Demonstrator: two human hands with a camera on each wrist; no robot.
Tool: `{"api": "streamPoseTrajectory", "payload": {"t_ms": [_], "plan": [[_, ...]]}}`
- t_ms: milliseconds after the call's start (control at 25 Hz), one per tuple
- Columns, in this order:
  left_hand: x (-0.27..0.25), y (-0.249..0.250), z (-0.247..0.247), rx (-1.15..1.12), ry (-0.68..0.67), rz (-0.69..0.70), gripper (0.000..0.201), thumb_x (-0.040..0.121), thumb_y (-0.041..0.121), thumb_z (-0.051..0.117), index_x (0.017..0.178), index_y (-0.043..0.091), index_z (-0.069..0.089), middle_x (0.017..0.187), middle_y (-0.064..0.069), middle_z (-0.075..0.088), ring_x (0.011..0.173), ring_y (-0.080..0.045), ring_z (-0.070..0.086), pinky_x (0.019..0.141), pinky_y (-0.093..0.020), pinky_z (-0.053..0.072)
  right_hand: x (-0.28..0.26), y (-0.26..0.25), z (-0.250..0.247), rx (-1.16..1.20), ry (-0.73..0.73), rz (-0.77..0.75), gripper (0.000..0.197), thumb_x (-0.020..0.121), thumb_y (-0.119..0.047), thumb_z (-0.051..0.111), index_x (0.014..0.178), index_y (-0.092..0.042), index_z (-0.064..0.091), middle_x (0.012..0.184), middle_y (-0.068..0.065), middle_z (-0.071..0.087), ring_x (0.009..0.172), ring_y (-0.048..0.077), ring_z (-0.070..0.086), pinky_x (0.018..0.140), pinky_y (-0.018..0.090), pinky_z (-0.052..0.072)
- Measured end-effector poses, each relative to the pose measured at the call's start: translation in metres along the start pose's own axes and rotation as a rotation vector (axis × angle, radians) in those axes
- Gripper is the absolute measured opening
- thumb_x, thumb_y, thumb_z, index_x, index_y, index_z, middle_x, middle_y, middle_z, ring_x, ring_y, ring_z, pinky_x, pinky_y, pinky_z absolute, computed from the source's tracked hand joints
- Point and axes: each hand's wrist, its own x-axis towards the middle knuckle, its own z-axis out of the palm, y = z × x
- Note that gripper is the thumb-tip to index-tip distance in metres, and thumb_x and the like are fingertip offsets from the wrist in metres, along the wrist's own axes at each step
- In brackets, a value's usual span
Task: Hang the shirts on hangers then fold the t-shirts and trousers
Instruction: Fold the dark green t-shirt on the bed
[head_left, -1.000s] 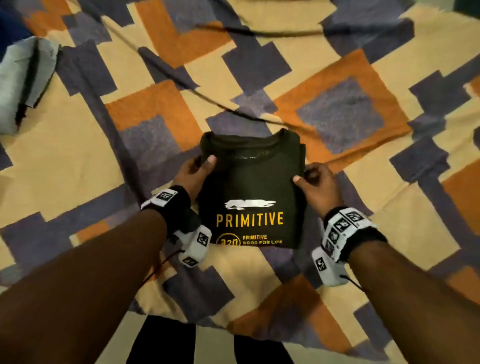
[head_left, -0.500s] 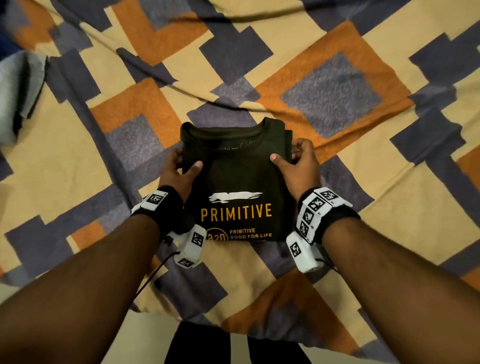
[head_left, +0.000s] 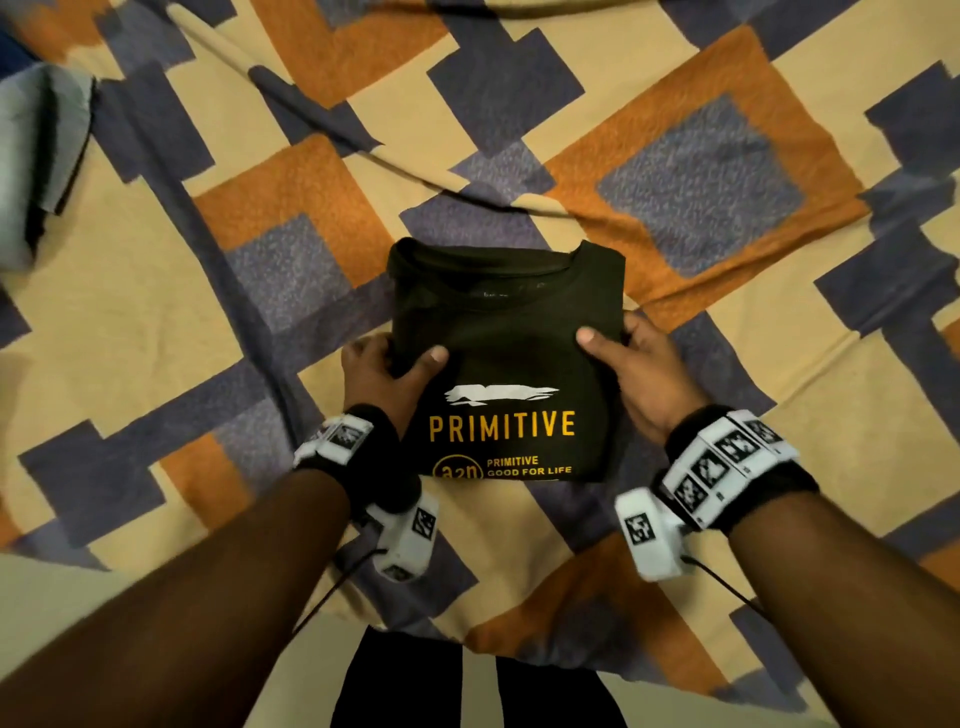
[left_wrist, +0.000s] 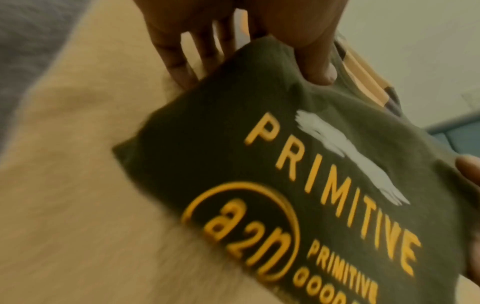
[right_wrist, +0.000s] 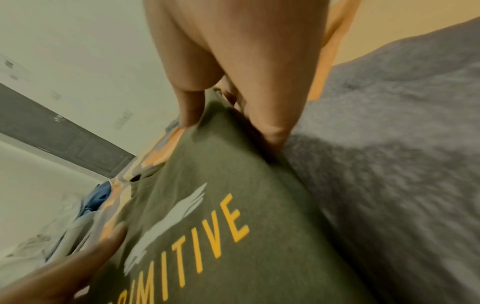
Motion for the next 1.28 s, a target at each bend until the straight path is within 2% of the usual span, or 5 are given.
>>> {"api": "streamPoseTrajectory", "payload": {"t_ms": [240, 600, 840, 1160, 1280], "plan": [[-0.035, -0.022, -0.002, -0.053, -0.027, -0.011, 0.049, 0.080, 0.030, 0.073, 0.123, 0.024, 0.052, 0.112, 0.001, 0.055, 0.100, -0.019, 0.059, 0.083, -0.035, 0.053, -0.030, 0.028, -0.012, -0.048, 0.011, 0.164, 0.029, 0.085, 0.005, 0.063, 0.107, -0.012, 0.056, 0.087, -0.004, 0.074, 0.075, 0.009, 0.070, 0.055, 0.025, 0.055], [-0.052, -0.050, -0.018, 0.116, -0.226, -0.038, 0.023, 0.084, 0.021, 0.071, 0.102, 0.008, 0.063, 0.092, -0.006, 0.067, 0.088, -0.024, 0.065, 0.073, -0.029, 0.052, -0.060, 0.060, -0.028, -0.336, -0.090, 0.294, 0.033, 0.077, 0.021, 0.062, 0.094, -0.007, 0.062, 0.080, -0.002, 0.072, 0.067, 0.003, 0.068, 0.064, 0.016, 0.056], [-0.002, 0.008, -0.018, 0.006, -0.051, 0.099, 0.037, 0.082, 0.041, 0.069, 0.112, 0.021, 0.059, 0.094, 0.003, 0.064, 0.082, -0.012, 0.062, 0.064, -0.025, 0.050, -0.021, 0.024, -0.016, -0.443, 0.302, -0.036, 0.033, 0.069, -0.045, 0.080, 0.070, -0.022, 0.055, 0.069, -0.003, 0.062, 0.063, 0.015, 0.056, 0.059, 0.030, 0.045], [0.039, 0.051, 0.001, -0.034, 0.004, 0.176, 0.034, 0.089, 0.025, 0.064, 0.117, 0.006, 0.058, 0.108, -0.008, 0.064, 0.096, -0.018, 0.061, 0.077, -0.023, 0.047, 0.015, 0.014, -0.012, -0.516, 0.436, -0.050, 0.028, 0.075, -0.037, 0.072, 0.081, -0.017, 0.053, 0.086, 0.008, 0.065, 0.080, 0.025, 0.061, 0.082, 0.048, 0.053], [0.038, 0.048, -0.001, -0.031, -0.014, 0.155, 0.038, 0.091, 0.025, 0.062, 0.125, 0.010, 0.054, 0.112, -0.003, 0.061, 0.099, -0.014, 0.057, 0.079, -0.022, 0.045, 0.007, -0.009, 0.005, -0.724, 0.488, -0.382, 0.035, 0.077, -0.039, 0.070, 0.102, -0.017, 0.057, 0.104, 0.007, 0.060, 0.098, 0.025, 0.057, 0.088, 0.042, 0.048]]}}
